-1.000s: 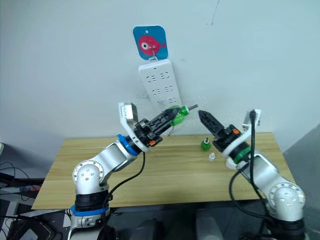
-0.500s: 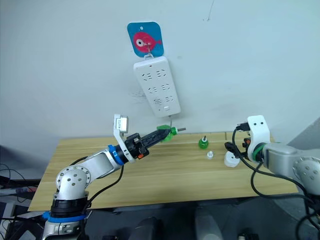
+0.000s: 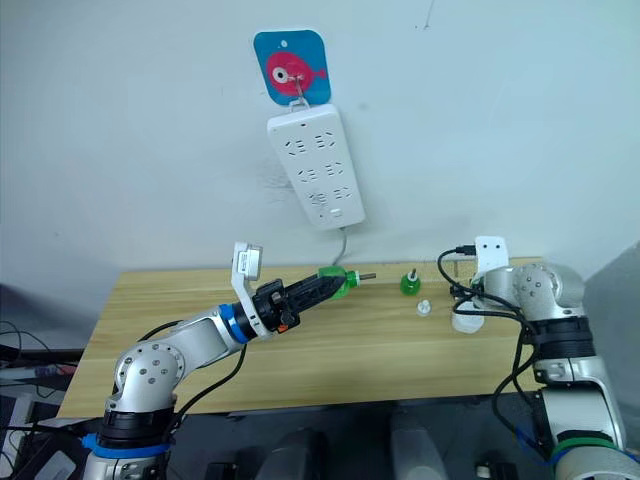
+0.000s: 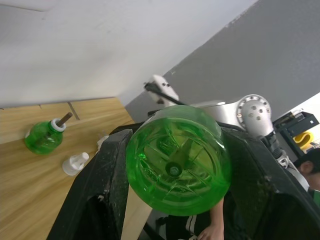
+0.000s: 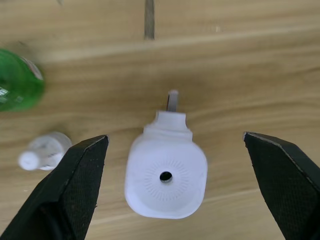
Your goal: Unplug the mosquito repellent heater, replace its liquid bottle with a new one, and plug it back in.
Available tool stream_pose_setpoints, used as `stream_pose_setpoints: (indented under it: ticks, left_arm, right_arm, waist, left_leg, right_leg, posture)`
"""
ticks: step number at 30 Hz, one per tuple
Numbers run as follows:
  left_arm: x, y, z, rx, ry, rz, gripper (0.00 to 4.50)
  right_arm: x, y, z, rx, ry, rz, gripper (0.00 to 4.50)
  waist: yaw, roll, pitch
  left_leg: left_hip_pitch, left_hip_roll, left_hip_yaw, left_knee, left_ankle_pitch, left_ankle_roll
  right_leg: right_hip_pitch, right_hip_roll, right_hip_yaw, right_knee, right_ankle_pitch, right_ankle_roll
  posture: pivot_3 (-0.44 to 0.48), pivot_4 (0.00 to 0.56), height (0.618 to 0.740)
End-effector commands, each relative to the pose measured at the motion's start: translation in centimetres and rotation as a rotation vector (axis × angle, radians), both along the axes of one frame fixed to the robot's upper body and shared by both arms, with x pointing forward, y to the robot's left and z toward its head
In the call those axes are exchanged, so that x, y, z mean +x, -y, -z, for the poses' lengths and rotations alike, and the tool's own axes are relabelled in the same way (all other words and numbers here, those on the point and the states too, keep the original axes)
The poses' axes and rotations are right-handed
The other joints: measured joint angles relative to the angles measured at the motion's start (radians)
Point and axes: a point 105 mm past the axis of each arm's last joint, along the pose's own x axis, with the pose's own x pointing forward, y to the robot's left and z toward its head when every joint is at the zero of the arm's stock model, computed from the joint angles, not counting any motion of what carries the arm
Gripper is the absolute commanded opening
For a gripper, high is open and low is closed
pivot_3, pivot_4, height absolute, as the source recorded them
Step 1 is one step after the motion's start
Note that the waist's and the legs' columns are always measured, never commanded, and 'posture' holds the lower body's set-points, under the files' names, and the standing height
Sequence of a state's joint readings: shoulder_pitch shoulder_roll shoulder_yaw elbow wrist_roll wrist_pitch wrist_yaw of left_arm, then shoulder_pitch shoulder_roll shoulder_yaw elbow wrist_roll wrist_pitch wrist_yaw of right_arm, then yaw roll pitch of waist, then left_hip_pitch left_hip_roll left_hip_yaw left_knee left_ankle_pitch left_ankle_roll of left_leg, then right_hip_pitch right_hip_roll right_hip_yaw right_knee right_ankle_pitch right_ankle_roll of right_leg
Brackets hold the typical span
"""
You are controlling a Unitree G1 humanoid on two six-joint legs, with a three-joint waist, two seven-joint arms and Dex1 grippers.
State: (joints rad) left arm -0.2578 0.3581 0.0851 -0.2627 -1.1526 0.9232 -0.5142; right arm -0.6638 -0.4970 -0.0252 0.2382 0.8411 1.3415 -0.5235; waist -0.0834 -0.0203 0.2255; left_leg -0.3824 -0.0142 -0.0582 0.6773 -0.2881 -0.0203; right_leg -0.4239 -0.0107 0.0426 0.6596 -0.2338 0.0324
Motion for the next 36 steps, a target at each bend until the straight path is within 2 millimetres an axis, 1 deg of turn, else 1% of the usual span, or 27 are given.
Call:
stream_pose_setpoints:
  ticks: [1, 5, 10, 17, 20, 23, 27, 29, 31, 34, 36]
  left_arm:
    - [-0.4, -0.2, -0.9, -0.01, 0.056, 0.002, 2.42]
    - [-0.4, -0.2, -0.9, -0.012, 0.057, 0.001, 2.42]
    - [-0.4, -0.2, -0.8, -0.012, 0.058, 0.002, 2.42]
    - [-0.4, 0.0, -0.9, -0.016, 0.065, 0.008, 2.42]
    - [-0.4, 0.0, -0.9, -0.015, 0.065, 0.009, 2.42]
    - [-0.3, 0.0, -0.8, -0.016, 0.066, 0.008, 2.42]
    - [-0.2, 0.0, -0.8, -0.015, 0.066, 0.009, 2.42]
    - [-0.2, 0.0, -0.7, -0.015, 0.067, 0.01, 2.42]
    - [-0.1, 0.0, -0.8, -0.016, 0.068, 0.013, 2.42]
    - [0.0, -0.2, -1.0, -0.018, 0.071, 0.024, 2.42]
    - [0.1, -0.3, -1.1, -0.02, 0.072, 0.036, 2.42]
  right_arm:
    - [0.1, 0.5, 0.1, 0.0, 0.004, 0.028, 4.5]
    - [0.0, 0.2, 0.8, 0.01, -0.01, 0.028, 4.5]
    - [0.0, 0.4, 1.6, 0.018, -0.03, 0.044, 4.5]
    - [-0.1, 0.1, 2.5, 0.056, -0.054, 0.036, 4.5]
    - [-0.2, -0.1, 2.7, 0.072, -0.059, 0.033, 3.93]
    - [-0.2, -0.2, 2.6, 0.073, -0.055, 0.035, 2.96]
    - [-0.5, -0.2, 2.5, 0.078, -0.059, 0.036, 2.97]
    - [-0.6, 0.1, 2.1, 0.077, -0.054, 0.032, 2.97]
    - [-0.9, 0.6, 1.0, 0.078, -0.023, 0.014, 2.97]
    - [-1.6, 0.7, -1.3, 0.1, 0.06, -0.067, 2.97]
    - [-2.3, 0.0, -2.9, 0.137, 0.123, -0.153, 2.97]
  waist:
    - [0.0, 0.001, 0.003]
    - [0.0, 0.001, 0.006]
    - [0.0, 0.001, 0.008]
    - [-0.001, 0.002, 0.013]
    - [-0.001, 0.002, 0.014]
    - [0.0, 0.002, 0.014]
    - [-0.001, 0.002, 0.014]
    - [-0.001, 0.002, 0.014]
    - [-0.001, 0.002, 0.014]
    - [0.0, 0.003, 0.014]
    - [0.0, 0.003, 0.014]
  left_leg:
    - [0.0, 0.0, 0.0, 0.0, 0.0, 0.0]
    - [0.0, 0.0, 0.0, 0.0, 0.0, 0.0]
    - [0.0, 0.0, 0.0, 0.0, 0.0, 0.0]
    - [0.0, 0.0, 0.0, 0.0, 0.0, 0.0]
    - [0.0, 0.0, 0.0, 0.0, 0.0, 0.0]
    - [0.0, 0.001, 0.0, -0.001, 0.0, 0.0]
    - [0.0, 0.001, -0.001, -0.001, 0.0, 0.0]
    - [0.0, 0.001, -0.001, -0.001, 0.0, 0.0]
    - [0.0, 0.001, -0.001, -0.001, 0.0, 0.0]
    - [-0.001, 0.0, -0.002, -0.001, 0.0, 0.0]
    - [-0.002, 0.0, -0.003, -0.001, 0.0, 0.0]
  right_leg:
    - [0.0, 0.0, 0.0, 0.0, 0.0, 0.0]
    - [0.0, 0.0, 0.0, 0.0, 0.0, 0.0]
    - [0.0, 0.0, 0.0, 0.0, 0.0, 0.0]
    - [0.0, 0.0, 0.0, 0.0, 0.0, 0.0]
    - [-0.001, 0.0, 0.0, 0.0, 0.0, 0.0]
    - [-0.001, 0.0, 0.0, 0.0, 0.0, 0.0]
    - [-0.001, 0.0, 0.0, 0.0, 0.0, 0.0]
    - [-0.001, 0.0, 0.0, 0.0, 0.0, 0.0]
    - [-0.001, 0.0, 0.0, -0.001, 0.0, 0.0]
    - [-0.002, 0.0, 0.0, -0.001, 0.0, 0.0]
    - [-0.002, 0.0, -0.001, -0.002, 0.0, 0.001]
  posture:
    - [-0.112, 0.253, 0.74]
    - [-0.109, 0.252, 0.74]
    - [-0.108, 0.251, 0.74]
    - [-0.108, 0.251, 0.74]
    - [-0.099, 0.249, 0.74]
    - [-0.101, 0.246, 0.74]
    - [-0.107, 0.242, 0.74]
    - [-0.11, 0.239, 0.74]
    - [-0.118, 0.23, 0.74]
    - [-0.122, 0.227, 0.74]
    - [-0.135, 0.218, 0.74]
